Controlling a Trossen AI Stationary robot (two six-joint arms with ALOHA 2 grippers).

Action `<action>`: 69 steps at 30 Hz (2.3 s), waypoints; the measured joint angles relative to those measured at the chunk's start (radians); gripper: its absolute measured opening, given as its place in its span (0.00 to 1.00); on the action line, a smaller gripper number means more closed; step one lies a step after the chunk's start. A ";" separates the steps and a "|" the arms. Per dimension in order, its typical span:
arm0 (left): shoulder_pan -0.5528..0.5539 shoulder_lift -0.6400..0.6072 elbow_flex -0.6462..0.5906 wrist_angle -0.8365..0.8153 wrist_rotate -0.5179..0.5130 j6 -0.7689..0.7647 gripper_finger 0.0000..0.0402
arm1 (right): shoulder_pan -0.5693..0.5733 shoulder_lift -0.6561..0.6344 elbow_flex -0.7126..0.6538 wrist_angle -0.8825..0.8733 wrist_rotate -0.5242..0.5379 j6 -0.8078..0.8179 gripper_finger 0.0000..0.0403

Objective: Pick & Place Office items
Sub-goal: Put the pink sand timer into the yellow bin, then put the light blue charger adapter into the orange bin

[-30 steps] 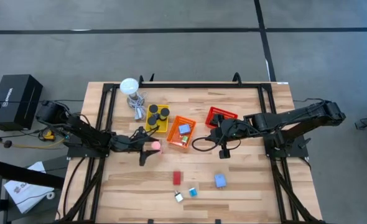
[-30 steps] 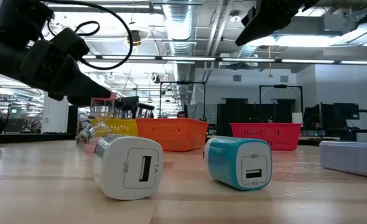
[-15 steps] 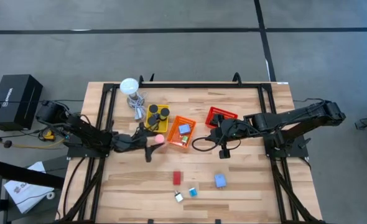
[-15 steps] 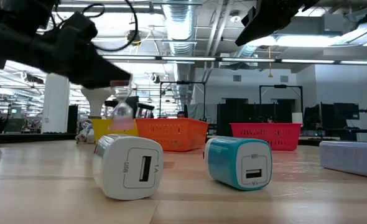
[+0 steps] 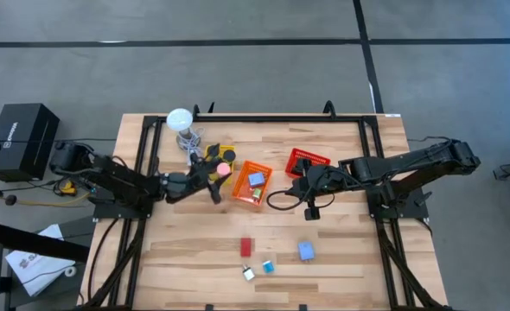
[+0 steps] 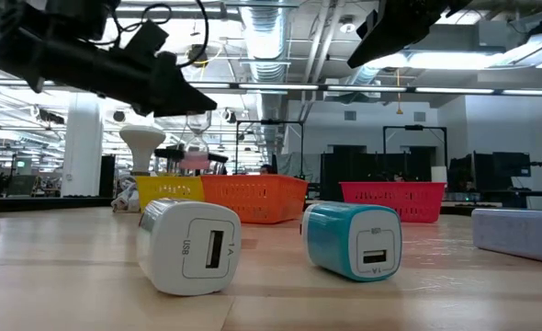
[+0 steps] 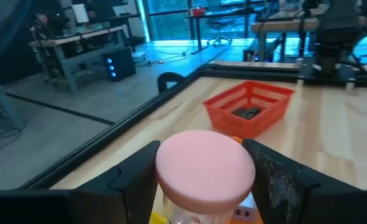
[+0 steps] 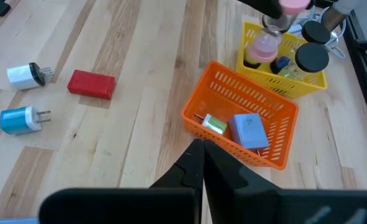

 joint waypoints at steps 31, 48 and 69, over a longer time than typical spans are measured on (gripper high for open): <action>0.073 0.145 0.000 -0.018 0.050 -0.056 0.54 | -0.002 0.000 0.000 -0.003 0.000 -0.027 0.00; 0.073 0.083 0.020 -0.014 0.046 0.053 0.69 | -0.002 0.000 0.000 -0.003 0.000 -0.025 0.00; -0.127 -0.135 0.032 -0.025 0.295 0.051 0.68 | -0.004 0.066 0.005 -0.002 -0.115 -0.002 0.24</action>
